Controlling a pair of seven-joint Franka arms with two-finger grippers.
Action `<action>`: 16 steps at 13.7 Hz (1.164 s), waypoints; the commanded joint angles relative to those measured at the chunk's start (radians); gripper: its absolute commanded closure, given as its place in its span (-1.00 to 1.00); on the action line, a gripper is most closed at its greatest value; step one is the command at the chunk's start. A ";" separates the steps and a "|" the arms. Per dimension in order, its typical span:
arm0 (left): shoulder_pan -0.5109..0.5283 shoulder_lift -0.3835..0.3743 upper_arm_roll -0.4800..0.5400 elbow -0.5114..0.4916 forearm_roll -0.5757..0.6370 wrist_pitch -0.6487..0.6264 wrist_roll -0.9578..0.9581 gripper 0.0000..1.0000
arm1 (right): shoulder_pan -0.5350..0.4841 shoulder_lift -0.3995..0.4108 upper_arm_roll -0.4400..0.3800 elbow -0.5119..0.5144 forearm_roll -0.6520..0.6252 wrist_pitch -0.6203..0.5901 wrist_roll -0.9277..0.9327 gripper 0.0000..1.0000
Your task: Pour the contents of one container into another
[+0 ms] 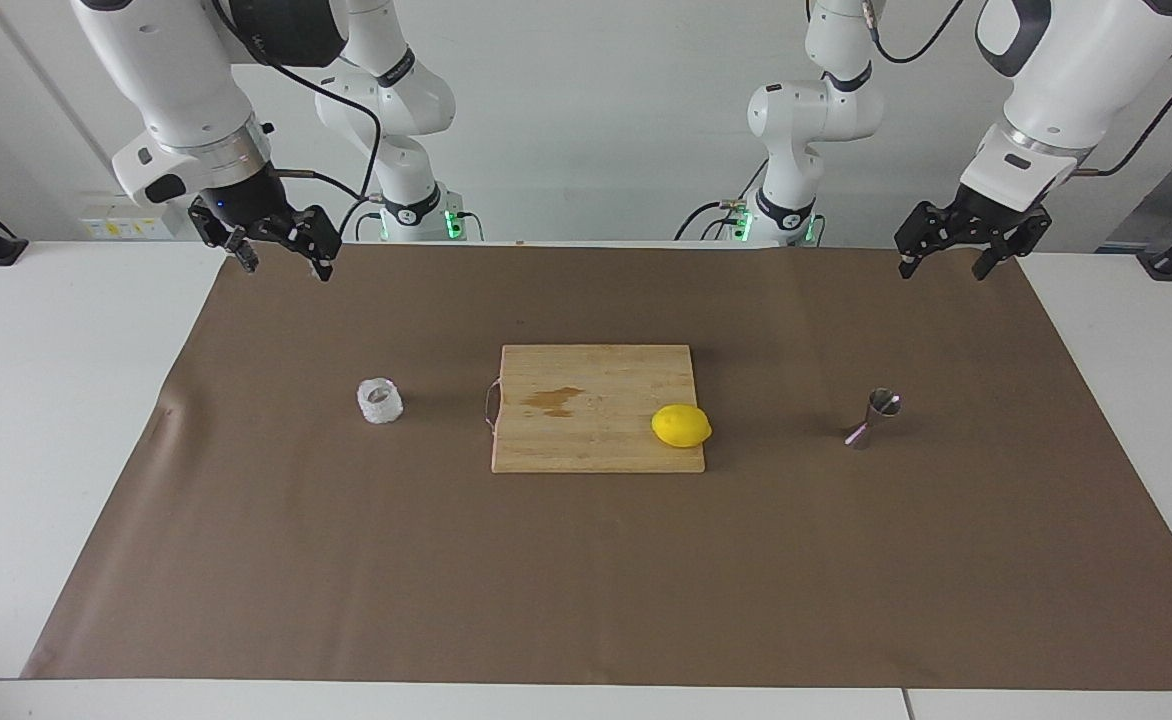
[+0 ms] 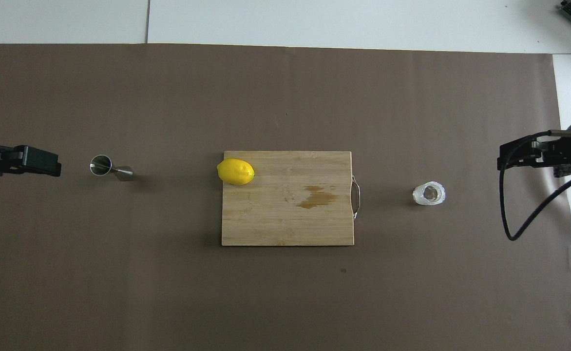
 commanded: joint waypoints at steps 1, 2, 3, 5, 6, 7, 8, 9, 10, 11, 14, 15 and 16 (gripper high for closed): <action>-0.001 -0.012 -0.002 0.000 0.016 -0.012 0.008 -1.00 | -0.017 0.002 0.005 0.013 0.029 -0.018 -0.027 -1.00; -0.004 -0.012 -0.002 0.000 0.017 -0.013 0.014 -1.00 | -0.017 0.002 0.005 0.013 0.029 -0.018 -0.027 -1.00; -0.004 -0.012 -0.002 0.000 0.016 -0.013 0.015 -1.00 | -0.017 0.002 0.005 0.013 0.029 -0.020 -0.027 -1.00; -0.004 -0.012 -0.002 0.000 0.016 -0.015 0.015 -1.00 | -0.017 0.002 0.005 0.013 0.029 -0.018 -0.027 -1.00; -0.004 -0.012 -0.002 0.000 0.017 -0.015 0.015 -1.00 | -0.017 0.002 0.005 0.013 0.029 -0.020 -0.027 -1.00; -0.005 -0.012 -0.001 0.000 0.017 -0.015 0.014 -1.00 | -0.017 0.002 0.005 0.013 0.029 -0.018 -0.025 -1.00; -0.005 -0.012 -0.001 0.001 0.017 -0.015 0.009 -1.00 | -0.017 0.002 0.005 0.013 0.029 -0.018 -0.027 -1.00; -0.002 -0.012 -0.001 0.001 0.017 -0.015 0.008 -1.00 | -0.017 0.002 0.005 0.013 0.029 -0.018 -0.027 -1.00; -0.001 -0.012 -0.001 0.001 0.017 -0.015 0.008 -1.00 | -0.017 0.002 0.005 0.013 0.029 -0.018 -0.027 -1.00; -0.001 -0.010 -0.001 0.001 0.017 -0.013 0.009 -1.00 | -0.017 0.002 0.005 0.013 0.029 -0.018 -0.027 -1.00; -0.007 -0.010 -0.005 0.001 0.017 -0.013 0.006 -1.00 | -0.017 0.002 0.005 0.013 0.029 -0.018 -0.027 -1.00; -0.006 -0.012 -0.004 0.001 0.017 -0.018 0.005 -1.00 | -0.017 0.002 0.005 0.013 0.029 -0.018 -0.027 -1.00; -0.005 -0.012 -0.004 0.001 0.017 -0.018 0.005 -1.00 | -0.017 0.002 0.005 0.013 0.029 -0.020 -0.027 -1.00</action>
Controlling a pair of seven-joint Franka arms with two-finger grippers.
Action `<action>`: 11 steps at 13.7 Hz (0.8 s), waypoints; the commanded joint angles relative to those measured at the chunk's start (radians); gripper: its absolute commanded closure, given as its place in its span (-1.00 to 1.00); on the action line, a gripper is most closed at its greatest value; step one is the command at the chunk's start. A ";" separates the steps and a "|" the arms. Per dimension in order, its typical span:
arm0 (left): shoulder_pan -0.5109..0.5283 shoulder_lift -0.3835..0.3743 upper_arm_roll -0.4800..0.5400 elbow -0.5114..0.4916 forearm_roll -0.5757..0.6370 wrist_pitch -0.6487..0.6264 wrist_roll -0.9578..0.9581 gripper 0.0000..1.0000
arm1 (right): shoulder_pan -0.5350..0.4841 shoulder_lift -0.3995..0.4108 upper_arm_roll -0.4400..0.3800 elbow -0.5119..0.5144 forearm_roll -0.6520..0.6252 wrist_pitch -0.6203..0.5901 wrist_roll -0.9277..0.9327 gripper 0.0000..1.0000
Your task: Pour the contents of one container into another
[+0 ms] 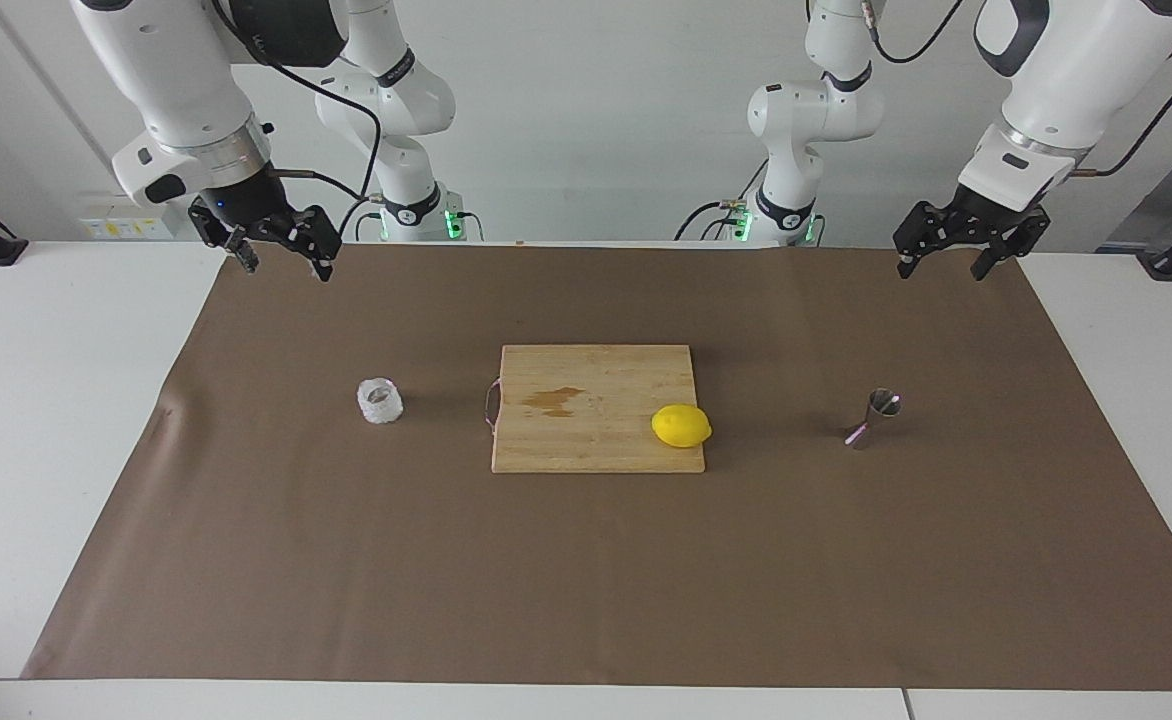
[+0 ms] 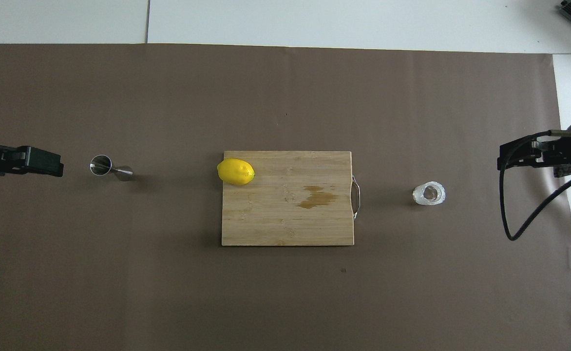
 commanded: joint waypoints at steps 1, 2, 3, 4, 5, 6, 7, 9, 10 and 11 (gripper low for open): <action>-0.002 -0.012 0.002 0.001 0.017 -0.018 0.003 -1.00 | -0.017 0.002 0.005 0.013 0.029 -0.018 -0.027 -1.00; 0.001 -0.012 0.002 0.001 0.017 -0.018 0.003 -1.00 | -0.017 0.002 0.005 0.013 0.029 -0.018 -0.025 -1.00; 0.001 -0.012 0.002 0.001 0.017 -0.018 0.003 -1.00 | -0.017 0.002 0.005 0.013 0.029 -0.018 -0.027 -1.00; 0.001 -0.012 0.002 0.001 0.017 -0.018 0.003 -1.00 | -0.017 0.002 0.005 0.013 0.029 -0.018 -0.027 -1.00; 0.001 -0.012 0.002 0.001 0.017 -0.026 0.003 -1.00 | -0.017 0.002 0.005 0.013 0.029 -0.018 -0.027 -1.00; -0.002 -0.012 0.002 0.001 0.017 -0.023 0.003 -1.00 | -0.017 0.002 0.005 0.013 0.029 -0.018 -0.027 -1.00; -0.002 -0.012 0.003 0.001 0.017 -0.033 0.004 -1.00 | -0.017 0.002 0.005 0.013 0.029 -0.018 -0.025 -1.00; 0.008 -0.018 0.005 0.001 0.017 -0.041 0.003 -1.00 | -0.017 0.002 0.005 0.013 0.029 -0.018 -0.027 -1.00; 0.008 -0.019 0.005 0.001 0.017 -0.042 0.003 -1.00 | -0.017 0.002 0.005 0.013 0.029 -0.020 -0.027 -1.00; 0.008 -0.019 0.005 0.000 0.017 -0.041 0.000 -1.00 | -0.017 0.002 0.005 0.013 0.029 -0.018 -0.027 -1.00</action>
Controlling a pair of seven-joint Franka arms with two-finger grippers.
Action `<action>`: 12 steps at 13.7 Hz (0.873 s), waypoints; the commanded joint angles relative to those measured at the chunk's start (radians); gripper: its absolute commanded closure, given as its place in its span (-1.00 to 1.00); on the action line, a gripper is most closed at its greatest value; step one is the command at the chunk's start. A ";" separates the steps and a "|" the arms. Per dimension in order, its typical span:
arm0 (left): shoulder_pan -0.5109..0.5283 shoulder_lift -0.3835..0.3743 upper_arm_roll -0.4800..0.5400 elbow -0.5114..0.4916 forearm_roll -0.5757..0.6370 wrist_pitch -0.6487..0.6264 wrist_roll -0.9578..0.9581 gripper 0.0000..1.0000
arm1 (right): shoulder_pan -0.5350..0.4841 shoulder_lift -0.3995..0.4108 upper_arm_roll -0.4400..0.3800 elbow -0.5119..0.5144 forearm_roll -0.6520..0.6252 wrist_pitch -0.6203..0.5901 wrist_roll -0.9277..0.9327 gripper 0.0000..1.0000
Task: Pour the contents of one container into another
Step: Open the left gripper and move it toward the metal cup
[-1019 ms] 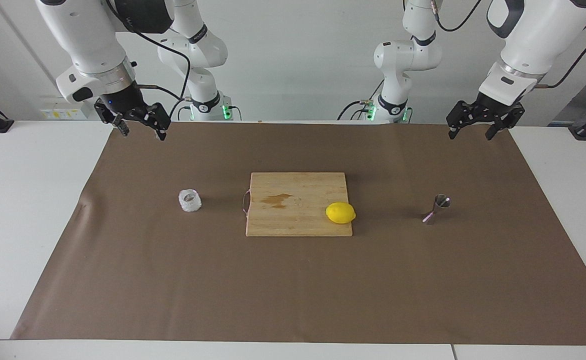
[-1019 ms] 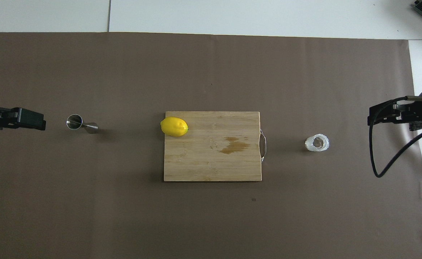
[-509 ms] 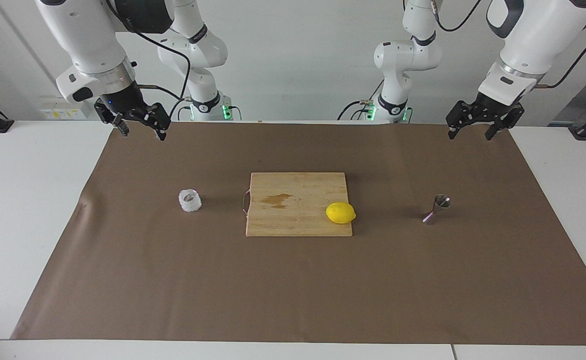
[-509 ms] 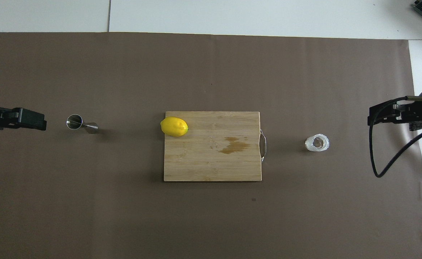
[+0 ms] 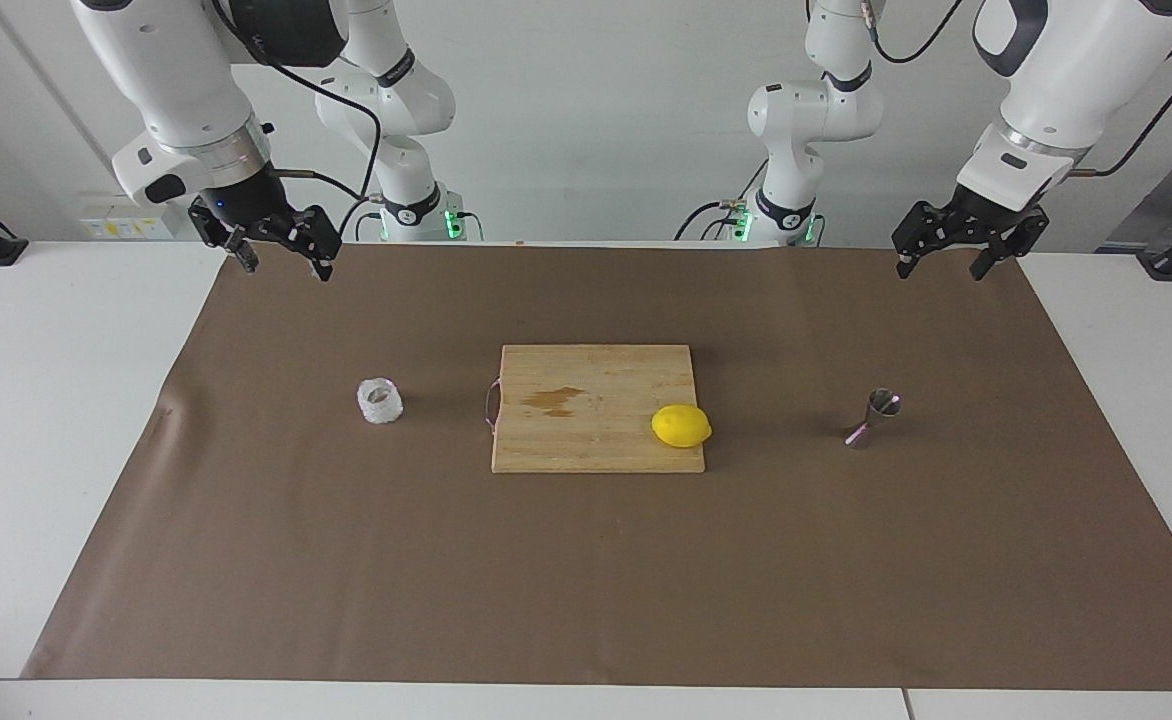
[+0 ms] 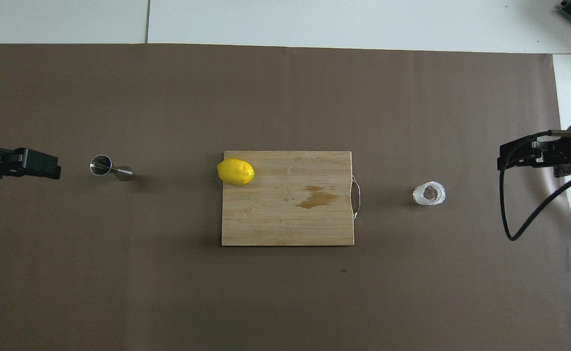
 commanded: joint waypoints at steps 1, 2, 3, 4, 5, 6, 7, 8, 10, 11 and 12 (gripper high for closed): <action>0.003 -0.021 -0.002 -0.012 0.017 -0.012 -0.007 -1.00 | -0.017 0.002 0.005 0.013 0.029 -0.018 -0.025 -1.00; 0.000 -0.027 -0.002 -0.025 0.017 0.003 -0.058 -1.00 | -0.017 0.002 0.005 0.013 0.029 -0.020 -0.025 -1.00; 0.004 -0.027 -0.002 -0.028 0.017 0.012 -0.150 -1.00 | -0.017 0.002 0.005 0.013 0.029 -0.018 -0.027 -1.00; 0.007 -0.029 -0.002 -0.032 0.017 0.017 -0.245 -1.00 | -0.017 0.002 0.005 0.013 0.029 -0.018 -0.027 -1.00; 0.012 -0.029 0.003 -0.033 0.017 0.022 -0.357 -1.00 | -0.017 0.002 0.005 0.013 0.029 -0.018 -0.027 -1.00; 0.026 -0.029 0.001 -0.040 0.017 0.038 -0.446 -1.00 | -0.017 0.002 0.005 0.013 0.029 -0.018 -0.025 -1.00; 0.027 -0.036 0.001 -0.069 0.016 0.081 -0.508 -1.00 | -0.017 0.002 0.005 0.013 0.029 -0.018 -0.027 -1.00; 0.029 -0.059 0.001 -0.118 0.016 0.136 -0.583 -1.00 | -0.017 0.002 0.005 0.013 0.029 -0.018 -0.027 -1.00; 0.032 -0.084 0.003 -0.169 0.014 0.157 -0.707 -1.00 | -0.017 0.002 0.005 0.013 0.029 -0.020 -0.027 -1.00; 0.038 -0.087 0.003 -0.175 0.011 0.151 -0.720 -1.00 | -0.017 0.002 0.005 0.013 0.029 -0.020 -0.027 -1.00; 0.043 -0.087 0.003 -0.178 -0.010 0.152 -0.753 -1.00 | -0.017 0.002 0.005 0.013 0.029 -0.020 -0.027 -1.00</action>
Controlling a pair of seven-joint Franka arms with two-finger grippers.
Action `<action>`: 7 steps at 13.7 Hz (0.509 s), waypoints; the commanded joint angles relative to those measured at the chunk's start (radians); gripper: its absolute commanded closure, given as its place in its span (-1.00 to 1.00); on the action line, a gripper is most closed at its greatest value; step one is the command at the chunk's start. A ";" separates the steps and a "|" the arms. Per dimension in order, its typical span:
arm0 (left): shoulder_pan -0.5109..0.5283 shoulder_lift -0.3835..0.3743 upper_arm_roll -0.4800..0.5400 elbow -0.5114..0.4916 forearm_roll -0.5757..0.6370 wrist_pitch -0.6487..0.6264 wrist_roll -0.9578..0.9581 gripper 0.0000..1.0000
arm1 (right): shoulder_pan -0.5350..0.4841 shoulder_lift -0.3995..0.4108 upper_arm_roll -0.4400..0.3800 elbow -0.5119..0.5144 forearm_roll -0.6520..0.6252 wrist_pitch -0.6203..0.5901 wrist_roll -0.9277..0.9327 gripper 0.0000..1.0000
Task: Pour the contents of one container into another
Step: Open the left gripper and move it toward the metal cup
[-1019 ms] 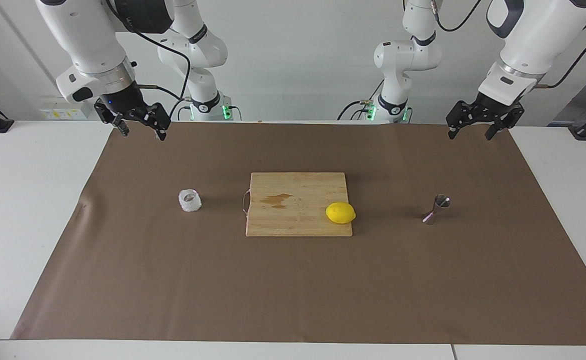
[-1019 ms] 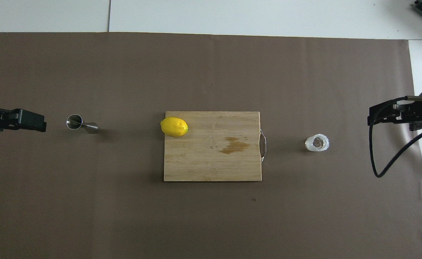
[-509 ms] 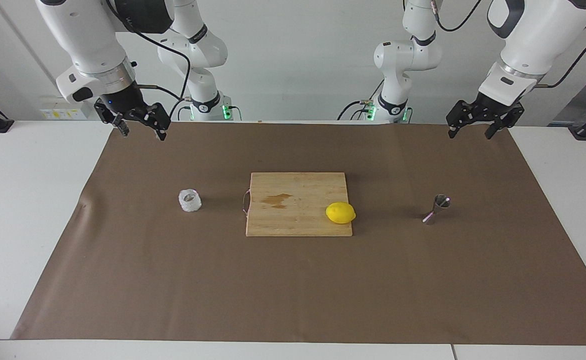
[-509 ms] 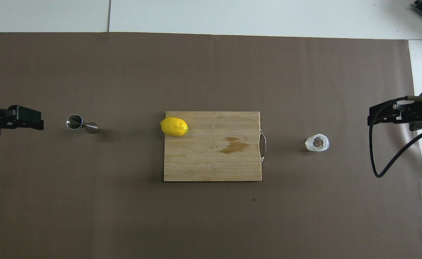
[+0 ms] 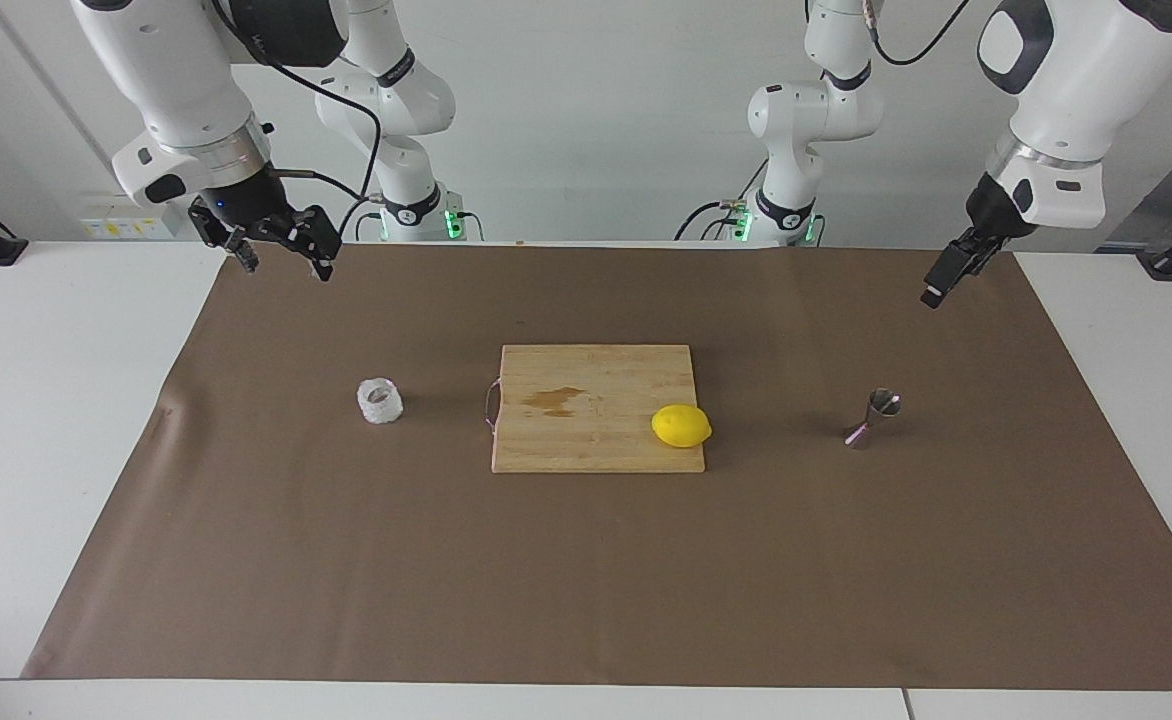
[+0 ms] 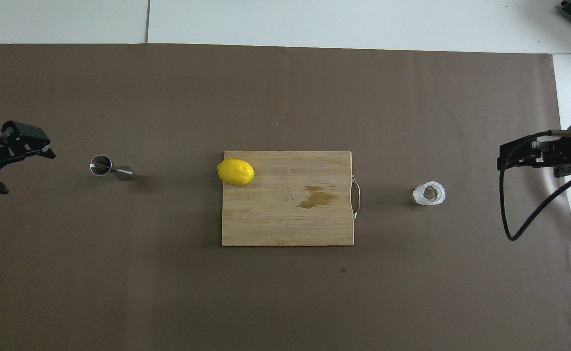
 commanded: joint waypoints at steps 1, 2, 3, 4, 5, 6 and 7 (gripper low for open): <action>0.028 -0.048 -0.003 -0.064 -0.045 0.028 -0.128 -1.00 | -0.017 0.002 0.005 0.013 0.029 -0.018 -0.027 -1.00; 0.059 -0.040 -0.003 -0.067 -0.080 0.025 -0.148 -1.00 | -0.017 0.002 0.005 0.013 0.029 -0.018 -0.027 -1.00; 0.086 -0.034 -0.002 -0.062 -0.155 0.022 -0.150 -1.00 | -0.017 0.002 0.005 0.013 0.029 -0.020 -0.027 -1.00; 0.115 -0.028 -0.002 -0.056 -0.227 0.022 -0.153 -1.00 | -0.017 0.002 0.005 0.013 0.029 -0.018 -0.027 -1.00; 0.137 -0.020 -0.002 -0.056 -0.260 0.021 -0.151 -1.00 | -0.017 0.002 0.005 0.013 0.029 -0.018 -0.027 -1.00; 0.143 -0.017 -0.002 -0.061 -0.274 0.019 -0.151 -1.00 | -0.017 0.002 0.005 0.013 0.029 -0.020 -0.027 -1.00; 0.149 -0.011 -0.002 -0.065 -0.315 0.011 -0.153 -1.00 | -0.017 0.002 0.005 0.013 0.029 -0.020 -0.025 -1.00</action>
